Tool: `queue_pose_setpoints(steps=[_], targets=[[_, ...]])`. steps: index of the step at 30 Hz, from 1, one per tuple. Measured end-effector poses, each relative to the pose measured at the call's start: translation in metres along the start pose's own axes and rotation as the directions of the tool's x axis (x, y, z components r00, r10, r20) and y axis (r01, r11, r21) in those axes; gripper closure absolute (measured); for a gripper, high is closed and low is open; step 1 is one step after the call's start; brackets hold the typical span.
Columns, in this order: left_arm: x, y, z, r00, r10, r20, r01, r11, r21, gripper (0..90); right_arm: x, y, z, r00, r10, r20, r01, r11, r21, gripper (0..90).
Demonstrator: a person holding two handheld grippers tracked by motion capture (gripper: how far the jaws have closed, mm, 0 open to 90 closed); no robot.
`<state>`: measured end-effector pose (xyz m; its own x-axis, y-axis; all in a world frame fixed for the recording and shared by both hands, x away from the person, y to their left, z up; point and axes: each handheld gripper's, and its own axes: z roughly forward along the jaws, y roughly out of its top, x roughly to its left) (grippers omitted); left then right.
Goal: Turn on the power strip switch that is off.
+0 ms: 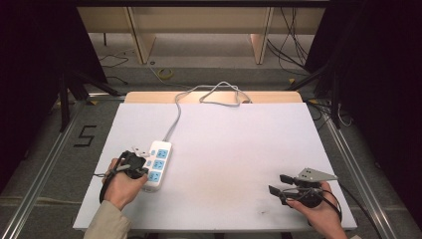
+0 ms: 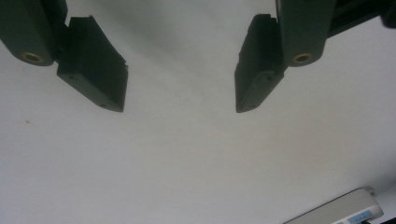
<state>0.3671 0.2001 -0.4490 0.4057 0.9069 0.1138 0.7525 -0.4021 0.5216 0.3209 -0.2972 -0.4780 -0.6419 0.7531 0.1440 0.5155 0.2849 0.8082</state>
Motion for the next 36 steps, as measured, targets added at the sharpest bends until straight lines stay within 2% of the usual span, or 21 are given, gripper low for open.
queue_pose_setpoints(steps=[7,12,17,22,29,33,36], targets=[[0.0,0.0,-0.001,1.0,-0.007,0.002,0.007,0.9999,-0.008,90.0,0.0,0.0,0.0,1.0,-0.001,-0.001,0.001,1.0,-0.001,35.6],[0.001,0.0,-0.002,0.9999,-0.014,0.007,0.014,0.9994,-0.031,90.0,0.0,0.0,0.0,1.0,-0.001,0.0,0.001,1.0,-0.001,35.6],[0.002,0.001,-0.007,0.9997,-0.022,-0.003,0.022,0.997,-0.074,89.9,0.0,0.0,0.0,1.0,-0.001,-0.001,0.001,1.0,-0.001,35.6],[0.004,0.0,-0.009,0.9996,-0.027,-0.003,0.026,0.9949,-0.097,89.8,0.0,0.0,0.0,1.0,-0.001,-0.001,0.001,1.0,-0.001,35.6],[0.004,0.0,-0.011,0.9998,-0.018,-0.002,0.017,0.9905,-0.136,89.6,0.0,0.0,0.0,1.0,0.0,-0.001,0.0,1.0,-0.001,35.6],[0.003,0.001,-0.011,0.9999,-0.014,0.01,0.015,0.9866,-0.162,86.6,0.0,0.0,0.0,1.0,0.0,-0.001,0.0,1.0,-0.002,35.6],[0.004,0.001,-0.012,0.9997,-0.017,0.018,0.02,0.9863,-0.164,86.3,0.0,0.0,0.0,1.0,0.0,0.0,0.0,1.0,-0.001,35.6]])
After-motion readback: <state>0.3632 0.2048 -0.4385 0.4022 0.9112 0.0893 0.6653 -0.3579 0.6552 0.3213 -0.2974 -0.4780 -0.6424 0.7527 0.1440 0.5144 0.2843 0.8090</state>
